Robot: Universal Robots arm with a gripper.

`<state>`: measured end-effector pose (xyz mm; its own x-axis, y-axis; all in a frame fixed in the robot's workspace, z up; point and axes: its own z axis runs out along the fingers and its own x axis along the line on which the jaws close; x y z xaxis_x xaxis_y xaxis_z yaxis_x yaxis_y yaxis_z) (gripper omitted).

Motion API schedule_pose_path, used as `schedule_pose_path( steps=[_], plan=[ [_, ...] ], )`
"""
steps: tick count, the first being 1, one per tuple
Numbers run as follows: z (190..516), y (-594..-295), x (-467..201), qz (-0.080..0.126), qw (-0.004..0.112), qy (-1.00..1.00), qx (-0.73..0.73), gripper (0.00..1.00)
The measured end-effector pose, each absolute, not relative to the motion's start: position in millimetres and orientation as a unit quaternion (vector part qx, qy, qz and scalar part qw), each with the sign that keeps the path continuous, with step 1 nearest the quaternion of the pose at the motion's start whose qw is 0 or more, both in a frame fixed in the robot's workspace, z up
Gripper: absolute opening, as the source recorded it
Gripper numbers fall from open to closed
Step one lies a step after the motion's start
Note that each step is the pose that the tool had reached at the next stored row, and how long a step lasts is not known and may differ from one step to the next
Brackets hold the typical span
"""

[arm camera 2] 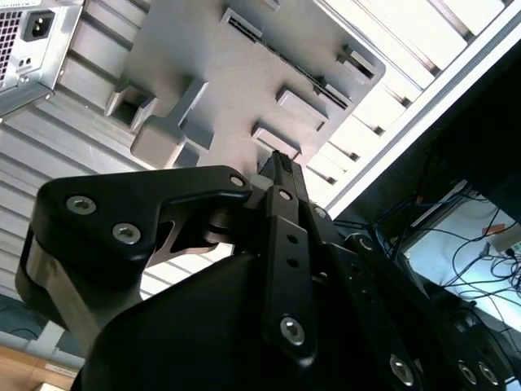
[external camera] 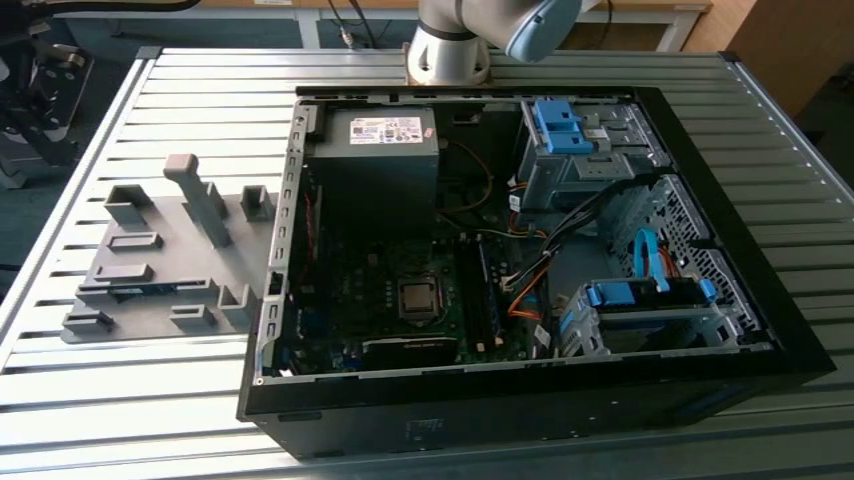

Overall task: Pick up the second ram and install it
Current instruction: 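Pick up the second ram and move it above second insertion slot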

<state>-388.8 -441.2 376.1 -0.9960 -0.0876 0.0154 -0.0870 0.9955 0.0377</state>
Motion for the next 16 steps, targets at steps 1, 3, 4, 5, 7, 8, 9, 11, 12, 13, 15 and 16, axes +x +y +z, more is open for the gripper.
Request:
schedule_pose_path(
  steps=[1,3,4,5,7,8,9,11,12,13,15,16],
  plan=[
    [376.0,-441.2,-388.8,-0.018,0.009,-0.999,0.049,0.11],
    [376.0,-441.2,-388.8,-0.018,0.009,-0.998,0.058,0.11],
    [376.1,-441.3,-388.9,-0.018,0.009,-0.998,0.062,0.11],
    [376.1,-441.3,-389.0,-0.018,0.009,-0.998,0.067,0.11],
    [376.0,-441.2,-389.3,-0.018,0.009,-0.997,0.076,0.11],
    [376.0,-441.2,-389.4,-0.018,0.009,-0.996,0.081,0.11],
    [376.0,-441.2,-389.5,-0.018,0.009,-0.996,0.086,0.11],
    [376.0,-441.2,-389.8,-0.018,0.009,-0.995,0.094,0.11],
    [376.0,-441.2,-390.0,-0.018,0.009,-0.995,0.097,0.11],
    [376.0,-441.2,-390.1,-0.018,0.009,-0.995,0.099,0.11],
    [376.0,-441.2,-390.2,-0.018,0.01,-0.995,0.101,0.11],
    [376.0,-441.2,-390.2,-0.018,0.01,-0.995,0.101,0.11]
  ],
)
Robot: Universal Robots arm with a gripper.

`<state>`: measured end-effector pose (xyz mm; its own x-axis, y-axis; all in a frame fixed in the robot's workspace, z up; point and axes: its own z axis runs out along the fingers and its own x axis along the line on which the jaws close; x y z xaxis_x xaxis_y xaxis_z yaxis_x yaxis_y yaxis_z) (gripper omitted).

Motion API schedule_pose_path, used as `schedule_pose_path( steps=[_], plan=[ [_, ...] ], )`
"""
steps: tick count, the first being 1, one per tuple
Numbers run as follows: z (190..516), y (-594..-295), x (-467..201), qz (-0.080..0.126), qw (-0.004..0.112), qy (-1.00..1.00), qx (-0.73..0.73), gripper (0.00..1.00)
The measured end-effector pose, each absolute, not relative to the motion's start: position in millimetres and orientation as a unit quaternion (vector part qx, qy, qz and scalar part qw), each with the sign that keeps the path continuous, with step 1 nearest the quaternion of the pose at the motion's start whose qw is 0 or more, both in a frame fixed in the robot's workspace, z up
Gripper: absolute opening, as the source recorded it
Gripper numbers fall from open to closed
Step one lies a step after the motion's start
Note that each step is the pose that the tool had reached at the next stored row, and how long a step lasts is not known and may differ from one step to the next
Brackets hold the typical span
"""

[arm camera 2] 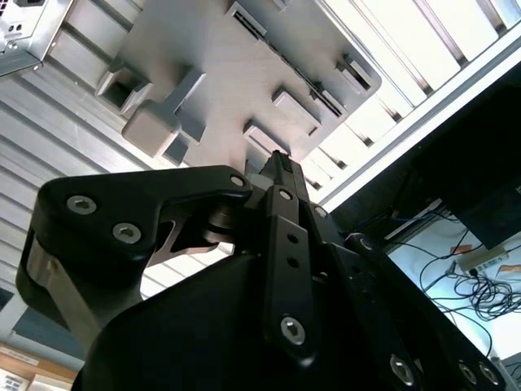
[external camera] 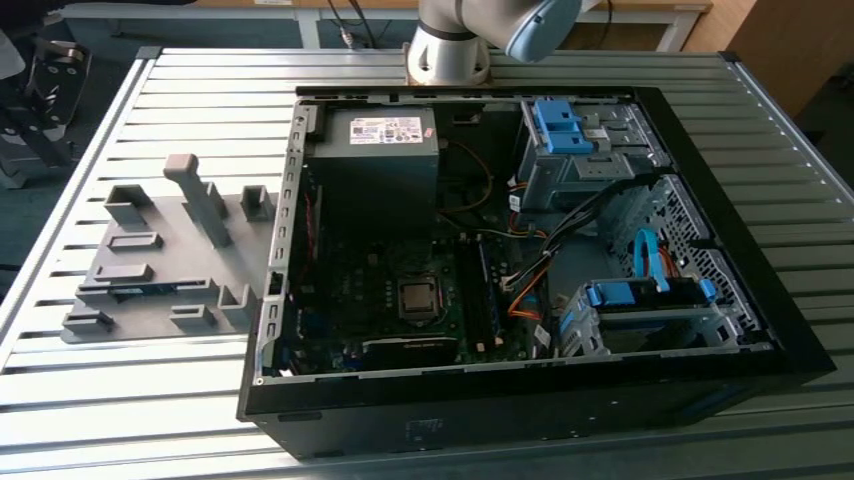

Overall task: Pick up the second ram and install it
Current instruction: 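Pick up the second ram and move it above second insertion slot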

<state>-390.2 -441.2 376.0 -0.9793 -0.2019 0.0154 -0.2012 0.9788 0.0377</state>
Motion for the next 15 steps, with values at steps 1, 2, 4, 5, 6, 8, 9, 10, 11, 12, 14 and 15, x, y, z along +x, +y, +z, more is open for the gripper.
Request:
schedule_pose_path(
  steps=[1,2,4,5,6,8,9,10,11,12,14,15],
  plan=[
    [376.0,-441.2,-390.2,-0.018,0.01,-0.995,0.101,0.11],
    [376.0,-441.2,-390.3,-0.018,0.01,-0.995,0.101,0.11],
    [376.0,-441.2,-390.3,-0.018,0.01,-0.995,0.102,0.11],
    [376.0,-441.2,-390.3,-0.018,0.01,-0.995,0.102,0.11],
    [376.0,-441.2,-390.3,-0.018,0.01,-0.995,0.102,0.11],
    [376.0,-441.2,-390.3,-0.018,0.01,-0.995,0.102,0.11],
    [376.0,-441.3,-390.3,-0.018,0.01,-0.995,0.102,0.11],
    [376.0,-441.3,-390.3,-0.018,0.01,-0.994,0.103,0.11],
    [376.0,-441.2,-390.3,-0.018,0.01,-0.994,0.104,0.11],
    [376.0,-441.3,-390.3,-0.018,0.01,-0.994,0.105,0.11],
    [376.0,-441.3,-390.3,-0.018,0.01,-0.994,0.109,0.11],
    [376.0,-441.3,-390.3,-0.018,0.01,-0.994,0.111,0.11]
  ],
)
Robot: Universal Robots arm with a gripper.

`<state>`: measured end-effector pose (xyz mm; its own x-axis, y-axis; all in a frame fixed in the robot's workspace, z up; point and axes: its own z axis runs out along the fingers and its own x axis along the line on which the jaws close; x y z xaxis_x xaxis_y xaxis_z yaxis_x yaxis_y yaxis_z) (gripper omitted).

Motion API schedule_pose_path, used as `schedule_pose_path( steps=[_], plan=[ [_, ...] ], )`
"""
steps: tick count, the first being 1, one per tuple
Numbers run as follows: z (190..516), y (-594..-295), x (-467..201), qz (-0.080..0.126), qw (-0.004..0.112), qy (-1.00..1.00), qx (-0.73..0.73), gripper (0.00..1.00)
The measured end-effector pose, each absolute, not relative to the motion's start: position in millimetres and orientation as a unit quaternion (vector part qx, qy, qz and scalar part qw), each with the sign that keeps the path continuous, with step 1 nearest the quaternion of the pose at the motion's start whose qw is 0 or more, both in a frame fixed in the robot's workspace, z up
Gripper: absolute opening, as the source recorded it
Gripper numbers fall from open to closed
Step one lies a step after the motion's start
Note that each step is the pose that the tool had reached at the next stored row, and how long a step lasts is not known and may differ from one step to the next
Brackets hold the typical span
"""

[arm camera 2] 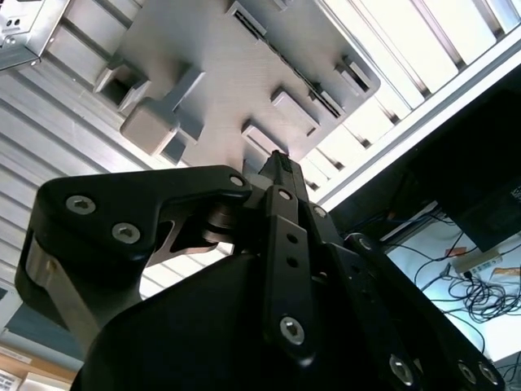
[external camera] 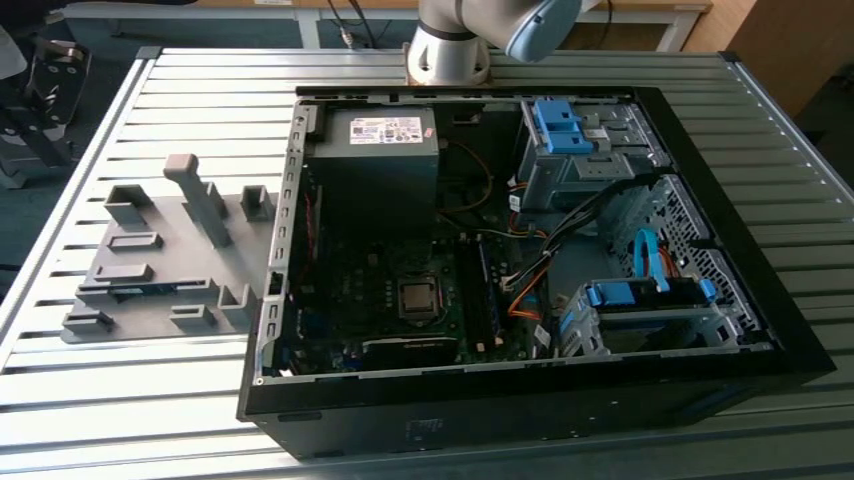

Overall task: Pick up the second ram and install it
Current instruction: 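Pick up the second ram and move it above second insertion slot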

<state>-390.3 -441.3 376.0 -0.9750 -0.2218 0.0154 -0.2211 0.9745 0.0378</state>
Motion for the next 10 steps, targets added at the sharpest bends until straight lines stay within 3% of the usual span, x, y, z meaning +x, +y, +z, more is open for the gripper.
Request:
schedule_pose_path(
  steps=[10],
  plan=[
    [376.0,-441.6,-391.1,-0.018,0.01,-0.99,0.137,0.11]
  ],
)
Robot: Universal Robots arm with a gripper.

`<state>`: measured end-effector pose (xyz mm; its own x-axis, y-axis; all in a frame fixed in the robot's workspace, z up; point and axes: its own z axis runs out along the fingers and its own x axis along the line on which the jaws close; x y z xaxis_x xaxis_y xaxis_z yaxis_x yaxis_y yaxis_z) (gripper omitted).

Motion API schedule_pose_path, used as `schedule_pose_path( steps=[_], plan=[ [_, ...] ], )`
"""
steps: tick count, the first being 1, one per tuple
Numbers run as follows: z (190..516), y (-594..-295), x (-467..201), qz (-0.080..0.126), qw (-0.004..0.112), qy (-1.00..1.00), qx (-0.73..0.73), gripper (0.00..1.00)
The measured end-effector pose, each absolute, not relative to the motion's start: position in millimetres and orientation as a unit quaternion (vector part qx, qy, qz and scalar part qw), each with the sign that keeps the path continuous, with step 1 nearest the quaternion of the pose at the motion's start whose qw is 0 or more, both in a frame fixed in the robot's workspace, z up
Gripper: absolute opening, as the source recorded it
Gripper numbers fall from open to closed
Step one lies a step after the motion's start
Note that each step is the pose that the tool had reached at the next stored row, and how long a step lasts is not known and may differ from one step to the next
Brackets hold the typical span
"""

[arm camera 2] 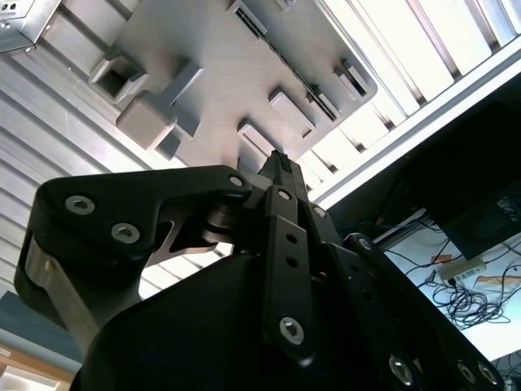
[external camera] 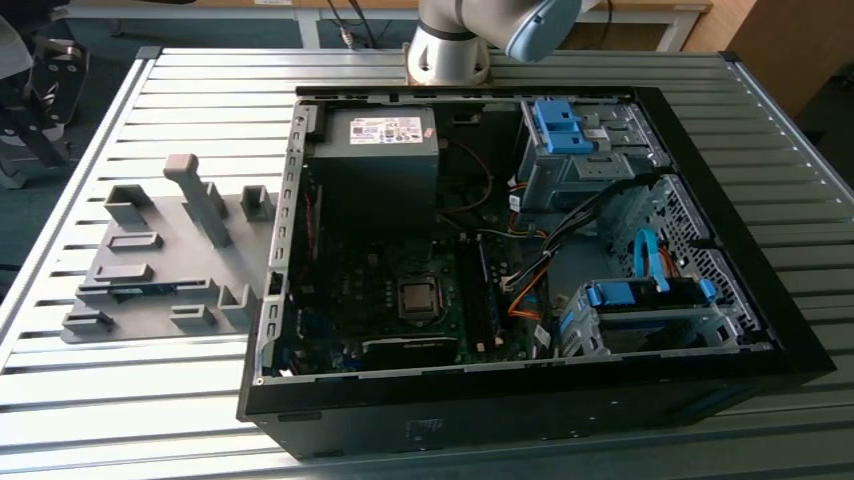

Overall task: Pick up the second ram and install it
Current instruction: 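Pick up the second ram and move it above second insertion slot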

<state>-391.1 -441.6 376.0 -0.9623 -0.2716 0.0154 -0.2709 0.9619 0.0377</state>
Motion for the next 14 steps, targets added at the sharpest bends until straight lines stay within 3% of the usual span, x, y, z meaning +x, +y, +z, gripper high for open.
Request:
schedule_pose_path(
  steps=[14],
  plan=[
    [376.0,-441.9,-391.4,-0.017,0.011,-0.986,0.165,0.11]
  ],
)
